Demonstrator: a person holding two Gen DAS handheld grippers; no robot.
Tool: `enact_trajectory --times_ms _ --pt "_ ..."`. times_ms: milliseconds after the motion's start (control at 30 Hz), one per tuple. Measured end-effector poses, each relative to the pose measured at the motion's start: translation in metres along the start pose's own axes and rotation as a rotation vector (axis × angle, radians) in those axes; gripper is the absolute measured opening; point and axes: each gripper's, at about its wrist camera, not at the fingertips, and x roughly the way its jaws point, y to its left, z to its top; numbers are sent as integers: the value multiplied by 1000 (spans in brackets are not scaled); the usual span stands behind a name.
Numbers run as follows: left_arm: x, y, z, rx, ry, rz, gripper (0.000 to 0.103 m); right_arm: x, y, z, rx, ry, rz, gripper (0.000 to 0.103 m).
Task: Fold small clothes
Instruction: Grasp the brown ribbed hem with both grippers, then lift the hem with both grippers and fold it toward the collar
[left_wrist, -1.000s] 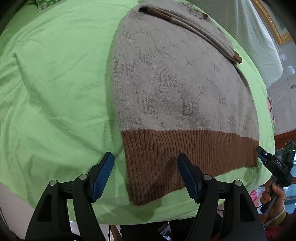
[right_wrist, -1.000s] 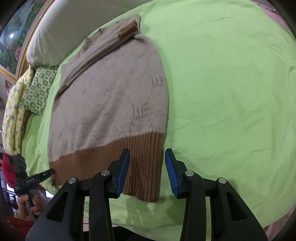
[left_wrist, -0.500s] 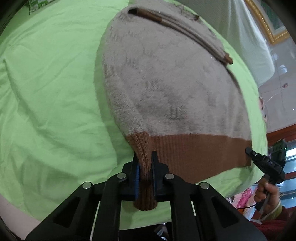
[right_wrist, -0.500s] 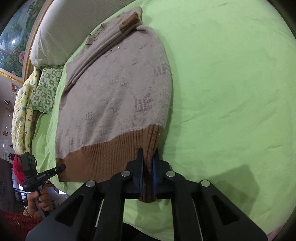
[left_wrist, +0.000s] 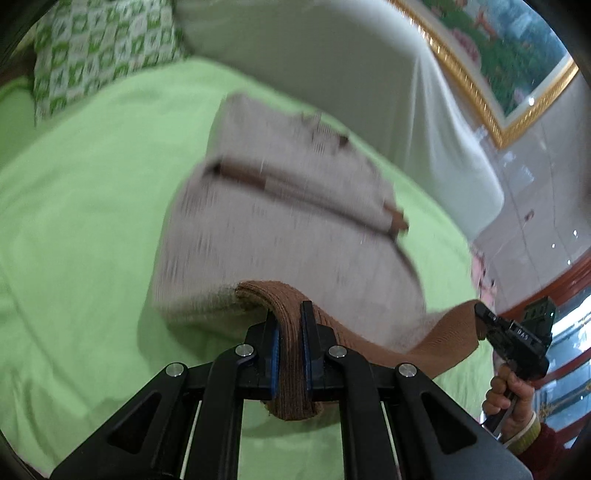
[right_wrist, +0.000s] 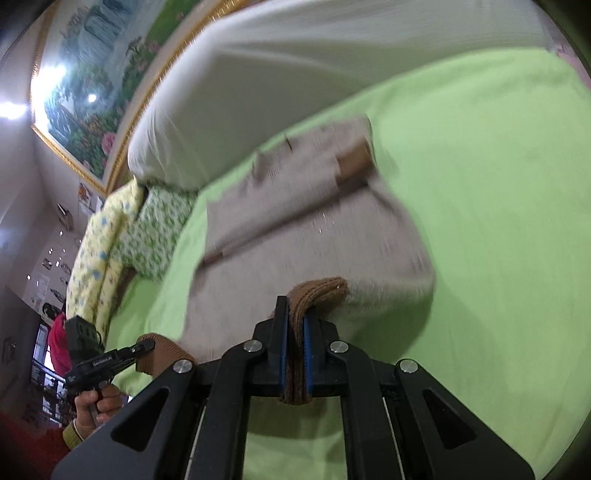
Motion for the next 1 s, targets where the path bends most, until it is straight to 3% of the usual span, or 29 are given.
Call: enact_trajectory --times_ms 200,400,700,1000 --pt "19 -8 79 15 -111 21 8 27 9 68 -5 -86 14 8" --pt "54 -6 146 -24 -172 29 8 68 8 130 2 -127 22 8" --pt "128 2 216 -23 -156 102 8 143 -18 188 43 -102 -11 8" --pt "185 23 248 -68 -131 136 7 200 -47 217 57 -53 -47 8"
